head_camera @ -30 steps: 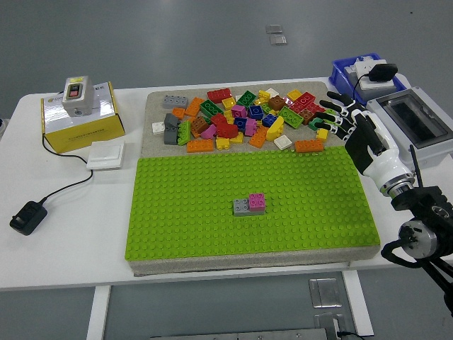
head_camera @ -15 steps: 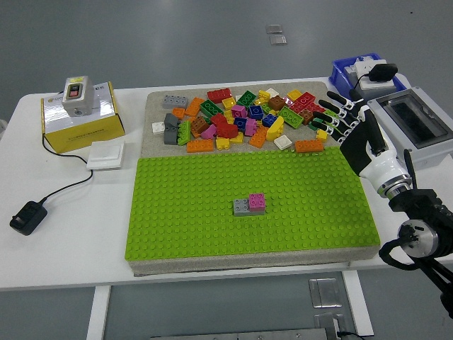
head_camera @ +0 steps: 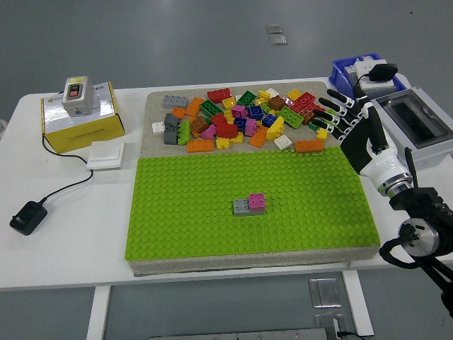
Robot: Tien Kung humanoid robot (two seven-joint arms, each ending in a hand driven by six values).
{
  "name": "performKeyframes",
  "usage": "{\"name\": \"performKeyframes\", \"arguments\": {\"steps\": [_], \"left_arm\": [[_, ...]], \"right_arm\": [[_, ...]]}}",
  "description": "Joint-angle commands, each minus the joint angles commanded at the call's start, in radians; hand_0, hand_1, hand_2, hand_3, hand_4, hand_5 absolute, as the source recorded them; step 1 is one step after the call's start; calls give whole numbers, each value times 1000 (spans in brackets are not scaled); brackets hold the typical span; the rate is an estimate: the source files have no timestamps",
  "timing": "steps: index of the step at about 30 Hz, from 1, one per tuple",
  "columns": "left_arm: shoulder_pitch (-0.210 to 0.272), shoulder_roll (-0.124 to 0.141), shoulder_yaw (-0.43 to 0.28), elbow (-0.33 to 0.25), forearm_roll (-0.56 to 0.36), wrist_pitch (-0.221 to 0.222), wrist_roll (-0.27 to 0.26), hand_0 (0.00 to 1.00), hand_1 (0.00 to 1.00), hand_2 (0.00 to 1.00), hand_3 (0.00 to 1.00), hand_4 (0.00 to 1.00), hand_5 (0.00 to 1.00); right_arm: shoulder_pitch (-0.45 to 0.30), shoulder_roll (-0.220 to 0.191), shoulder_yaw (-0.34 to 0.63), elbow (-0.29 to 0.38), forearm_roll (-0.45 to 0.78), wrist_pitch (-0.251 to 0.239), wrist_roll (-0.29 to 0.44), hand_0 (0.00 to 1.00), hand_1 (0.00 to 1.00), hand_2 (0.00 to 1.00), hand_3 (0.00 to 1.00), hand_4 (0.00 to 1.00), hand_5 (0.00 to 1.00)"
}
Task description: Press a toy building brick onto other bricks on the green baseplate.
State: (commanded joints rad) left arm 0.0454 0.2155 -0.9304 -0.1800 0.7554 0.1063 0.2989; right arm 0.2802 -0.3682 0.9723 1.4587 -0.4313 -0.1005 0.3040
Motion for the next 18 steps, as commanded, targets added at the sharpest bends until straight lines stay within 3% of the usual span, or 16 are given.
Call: {"name": "performKeyframes", "arguments": {"steps": [18], "left_arm": [[0,0,-4,0,9,-3,5,651,643,591,669,367,565]], "right_arm": [[1,-4,-21,0,-37,-23,-8,748,700,742,766,698,849]]}}
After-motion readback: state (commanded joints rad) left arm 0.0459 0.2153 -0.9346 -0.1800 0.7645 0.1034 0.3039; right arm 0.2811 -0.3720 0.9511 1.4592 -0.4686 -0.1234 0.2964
